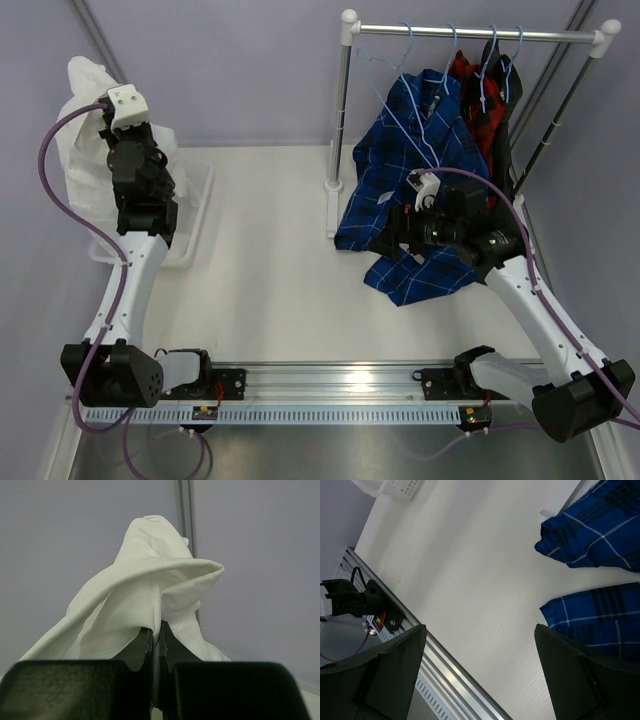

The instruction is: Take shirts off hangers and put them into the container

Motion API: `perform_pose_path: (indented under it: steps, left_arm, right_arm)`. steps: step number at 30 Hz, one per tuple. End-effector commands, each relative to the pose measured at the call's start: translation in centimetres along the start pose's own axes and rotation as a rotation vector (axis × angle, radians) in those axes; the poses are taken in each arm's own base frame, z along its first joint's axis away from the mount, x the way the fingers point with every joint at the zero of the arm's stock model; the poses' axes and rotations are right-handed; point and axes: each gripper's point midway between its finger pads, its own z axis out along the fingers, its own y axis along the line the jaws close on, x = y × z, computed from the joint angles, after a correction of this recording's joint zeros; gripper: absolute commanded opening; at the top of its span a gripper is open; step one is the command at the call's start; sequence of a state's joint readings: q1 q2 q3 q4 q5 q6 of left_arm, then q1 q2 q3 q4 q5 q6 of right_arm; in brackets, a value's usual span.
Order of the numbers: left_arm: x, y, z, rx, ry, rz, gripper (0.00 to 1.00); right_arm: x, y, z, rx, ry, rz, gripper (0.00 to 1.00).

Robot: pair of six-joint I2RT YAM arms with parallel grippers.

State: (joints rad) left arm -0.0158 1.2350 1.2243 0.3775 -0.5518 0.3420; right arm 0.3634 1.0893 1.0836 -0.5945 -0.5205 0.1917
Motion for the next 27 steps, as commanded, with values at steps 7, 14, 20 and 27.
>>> perform_pose_path:
  steps: [7, 14, 20, 27]
  left_arm:
    - [3.3, 2.8, -3.1, -0.082, 0.157, -0.180, 0.00]
    - [7.3, 3.3, -6.5, -0.121, 0.247, -0.207, 0.00]
    - [11.8, 2.7, -8.3, -0.119, 0.307, -0.220, 0.00]
    - [14.2, 1.3, -7.1, -0.114, 0.305, -0.187, 0.00]
  right_arm:
    - [-0.1, 1.3, -0.5, -0.064, -0.031, 0.008, 0.99]
    - [0.4, 1.3, -0.6, -0.070, -0.028, 0.009, 0.99]
    - [0.8, 1.4, -0.5, -0.077, -0.024, 0.017, 0.99]
    - [1.3, 1.5, -0.8, -0.080, -0.023, 0.027, 0.99]
